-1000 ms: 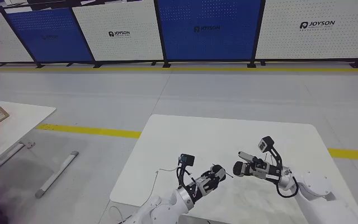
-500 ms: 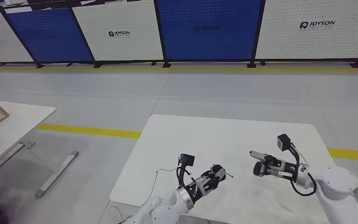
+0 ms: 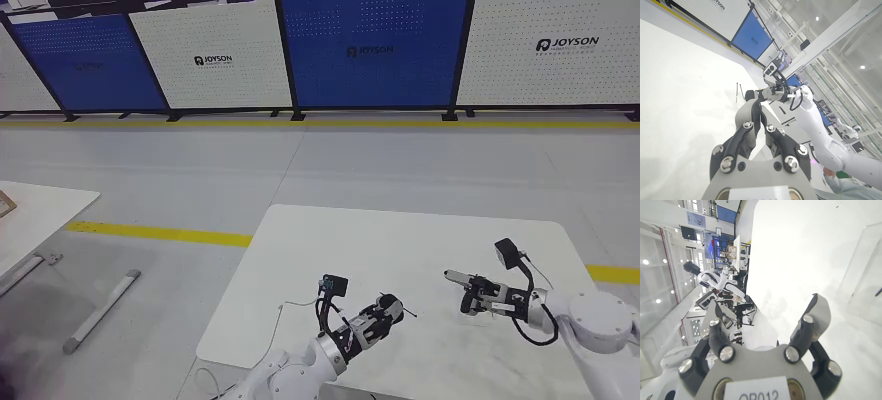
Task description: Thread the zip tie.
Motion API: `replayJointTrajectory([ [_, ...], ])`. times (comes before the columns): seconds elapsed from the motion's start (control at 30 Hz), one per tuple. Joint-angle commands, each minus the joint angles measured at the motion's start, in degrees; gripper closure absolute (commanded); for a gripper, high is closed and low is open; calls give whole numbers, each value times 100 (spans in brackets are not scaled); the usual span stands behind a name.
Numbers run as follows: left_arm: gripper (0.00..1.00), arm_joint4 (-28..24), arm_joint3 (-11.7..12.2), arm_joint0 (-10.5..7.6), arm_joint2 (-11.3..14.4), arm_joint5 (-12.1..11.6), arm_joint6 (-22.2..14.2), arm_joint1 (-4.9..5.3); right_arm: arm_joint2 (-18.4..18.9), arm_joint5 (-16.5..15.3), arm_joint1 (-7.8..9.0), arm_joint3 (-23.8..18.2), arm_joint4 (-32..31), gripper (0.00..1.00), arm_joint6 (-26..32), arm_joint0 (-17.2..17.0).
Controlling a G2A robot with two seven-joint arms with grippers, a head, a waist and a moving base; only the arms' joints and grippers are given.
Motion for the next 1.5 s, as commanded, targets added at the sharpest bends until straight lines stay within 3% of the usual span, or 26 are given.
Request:
replayJointTrajectory([
  [0.0, 100, 0, 0, 0, 0, 0, 0, 0, 0, 0, 0, 0, 0, 0, 0, 0],
  [0.13, 100, 0, 0, 0, 0, 0, 0, 0, 6, -70, 9, -87, -149, 0, -100, -16],
  [0.3, 100, 0, 0, 0, 0, 0, 0, 0, 316, -95, 111, -504, -676, 0, -286, -167],
  [0.37, 100, 0, 0, 0, 0, 0, 0, 0, 394, -263, 166, -660, -855, 0, 109, -212],
  [0.4, 100, 0, 0, 0, 0, 0, 0, 0, 429, -401, 195, -644, -914, 0, 433, -158],
  [0.47, 100, 0, 0, 0, 0, 0, 0, 0, 524, -454, 237, -516, -1376, 0, 337, -37],
  [0.57, 100, 0, 0, 0, 0, 0, 0, 0, 260, -484, 236, -309, -1825, 0, 775, 289],
  [0.9, 100, 0, 0, 0, 0, 0, 0, 0, 235, -494, 231, -282, -1841, 0, 796, 332],
  [0.93, 100, 0, 0, 0, 0, 0, 0, 0, 219, -537, 229, -302, -1820, 0, 805, 316],
  [1.0, 100, 0, 0, 0, 0, 0, 0, 0, 191, -1079, 246, -319, -1813, 0, 1058, 356],
  [1.07, 100, 0, 0, 0, 0, 0, 0, 0, 260, -1102, 258, -260, -1960, 0, 858, 442],
  [1.13, 100, 0, 0, 0, 0, 0, 0, 0, 194, -1207, 261, -283, -2085, 0, 981, 568],
  [1.3, 100, 0, 0, 0, 0, 0, 0, 0, -280, -981, 188, -155, -2733, 0, 941, 977],
  [1.47, 100, 0, 0, 0, 0, 0, 0, 0, -992, -537, -4, 371, -3270, 0, 566, 1412],
])
